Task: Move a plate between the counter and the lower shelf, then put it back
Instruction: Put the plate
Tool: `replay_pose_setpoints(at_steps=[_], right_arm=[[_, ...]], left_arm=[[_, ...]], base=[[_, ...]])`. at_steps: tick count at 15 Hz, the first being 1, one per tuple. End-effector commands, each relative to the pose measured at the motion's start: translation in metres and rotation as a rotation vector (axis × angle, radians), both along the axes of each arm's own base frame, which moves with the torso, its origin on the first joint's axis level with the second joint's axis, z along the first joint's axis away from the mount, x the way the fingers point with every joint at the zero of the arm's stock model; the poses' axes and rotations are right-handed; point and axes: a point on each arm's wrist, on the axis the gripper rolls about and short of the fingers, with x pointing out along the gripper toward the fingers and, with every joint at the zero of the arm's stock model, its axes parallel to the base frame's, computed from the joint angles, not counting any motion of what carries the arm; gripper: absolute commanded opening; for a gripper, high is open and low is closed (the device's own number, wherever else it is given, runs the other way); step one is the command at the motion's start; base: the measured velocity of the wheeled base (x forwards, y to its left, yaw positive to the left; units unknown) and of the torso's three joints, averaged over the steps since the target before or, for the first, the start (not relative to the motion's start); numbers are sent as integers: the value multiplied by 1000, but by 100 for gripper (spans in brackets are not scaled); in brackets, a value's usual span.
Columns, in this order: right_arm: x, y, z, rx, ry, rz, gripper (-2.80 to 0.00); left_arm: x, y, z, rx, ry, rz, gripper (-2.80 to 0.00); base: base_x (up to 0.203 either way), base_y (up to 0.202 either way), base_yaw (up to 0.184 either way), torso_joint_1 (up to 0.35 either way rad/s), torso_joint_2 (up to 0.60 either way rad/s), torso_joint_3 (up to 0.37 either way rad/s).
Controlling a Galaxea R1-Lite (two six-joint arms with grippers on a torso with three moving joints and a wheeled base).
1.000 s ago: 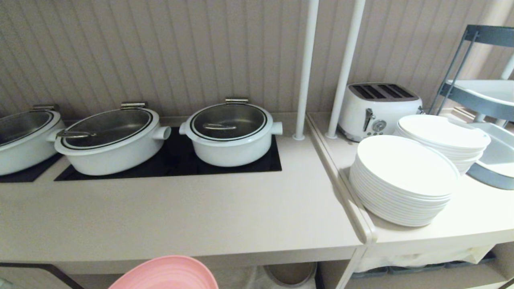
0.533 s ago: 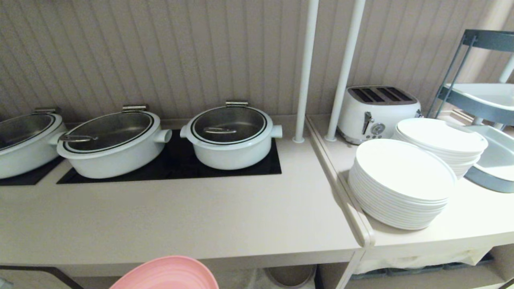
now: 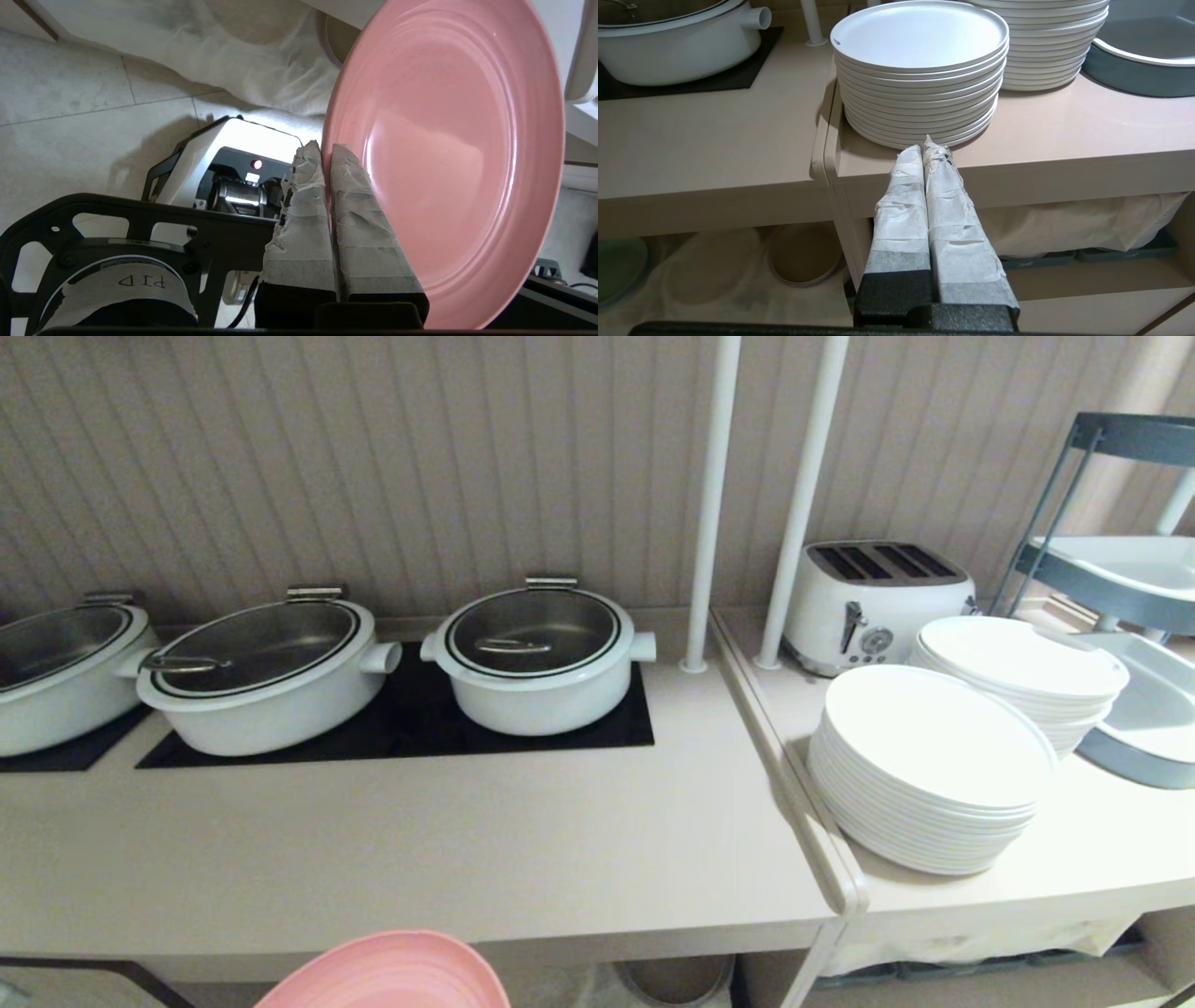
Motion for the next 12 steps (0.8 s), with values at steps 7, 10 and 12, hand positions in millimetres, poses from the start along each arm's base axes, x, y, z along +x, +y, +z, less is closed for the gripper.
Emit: replay_pose_setpoints(at_steps=[7,10,12], right_arm=[[0,0,0,3,0,-1,-280],[0,0,0,2,0,-1,-280],[0,0,0,2,0,-1,-280]], left_arm=[[1,0,3,-7,-6,4,-280],[2,-1,7,-21,-17,2,-280],[3,-2,9,-24,-19,1,-280]], base=[[0,0,0,0,0,0],[0,0,0,0,0,0],[0,0,0,0,0,0]])
